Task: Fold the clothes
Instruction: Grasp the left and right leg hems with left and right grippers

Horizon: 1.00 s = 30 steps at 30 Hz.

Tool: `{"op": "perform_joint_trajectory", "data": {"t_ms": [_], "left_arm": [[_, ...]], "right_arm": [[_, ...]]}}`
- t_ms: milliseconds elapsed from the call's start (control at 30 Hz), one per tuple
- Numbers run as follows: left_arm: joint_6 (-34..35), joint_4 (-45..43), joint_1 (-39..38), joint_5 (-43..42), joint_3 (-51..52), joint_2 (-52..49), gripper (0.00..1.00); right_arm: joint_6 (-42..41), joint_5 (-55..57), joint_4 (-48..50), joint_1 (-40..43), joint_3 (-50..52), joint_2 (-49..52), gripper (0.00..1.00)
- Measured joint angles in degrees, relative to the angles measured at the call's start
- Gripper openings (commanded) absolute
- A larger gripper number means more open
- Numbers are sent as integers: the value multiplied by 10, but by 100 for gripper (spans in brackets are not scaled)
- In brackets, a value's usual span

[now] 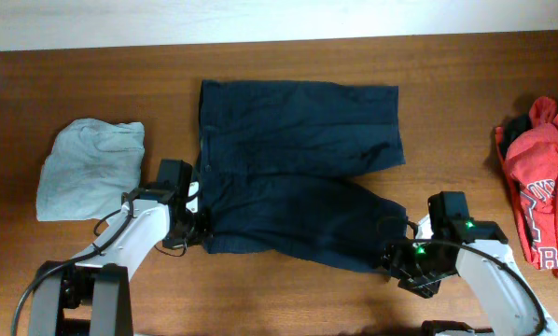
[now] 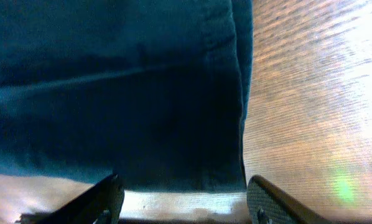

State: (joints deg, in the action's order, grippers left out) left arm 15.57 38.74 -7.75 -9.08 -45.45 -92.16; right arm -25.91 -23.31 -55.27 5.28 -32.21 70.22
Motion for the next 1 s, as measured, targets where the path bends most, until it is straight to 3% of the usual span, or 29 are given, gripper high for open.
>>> {"op": "perform_joint_trajectory", "data": {"t_ms": [200,267,300,400,600,800,1000], "left_arm": [[-2,1,0,0,0,0,1],[-2,1,0,0,0,0,1],[-2,1,0,0,0,0,0],[-3,2,0,0,0,0,0],[-20,39,0,-2,-7,-1,0],[-45,160,-2,-11,-75,8,0],[-54,248,-5,-30,-153,93,1]], "right_arm": [[-20,0,70,0,3,47,64],[-26,0,78,0,3,67,49],[-29,-1,80,0,3,75,32],[-33,-4,85,0,3,90,5],[-5,-6,53,0,-16,81,4],[9,40,-81,0,-125,-8,4],[11,73,-209,-1,-243,-86,4]]}}
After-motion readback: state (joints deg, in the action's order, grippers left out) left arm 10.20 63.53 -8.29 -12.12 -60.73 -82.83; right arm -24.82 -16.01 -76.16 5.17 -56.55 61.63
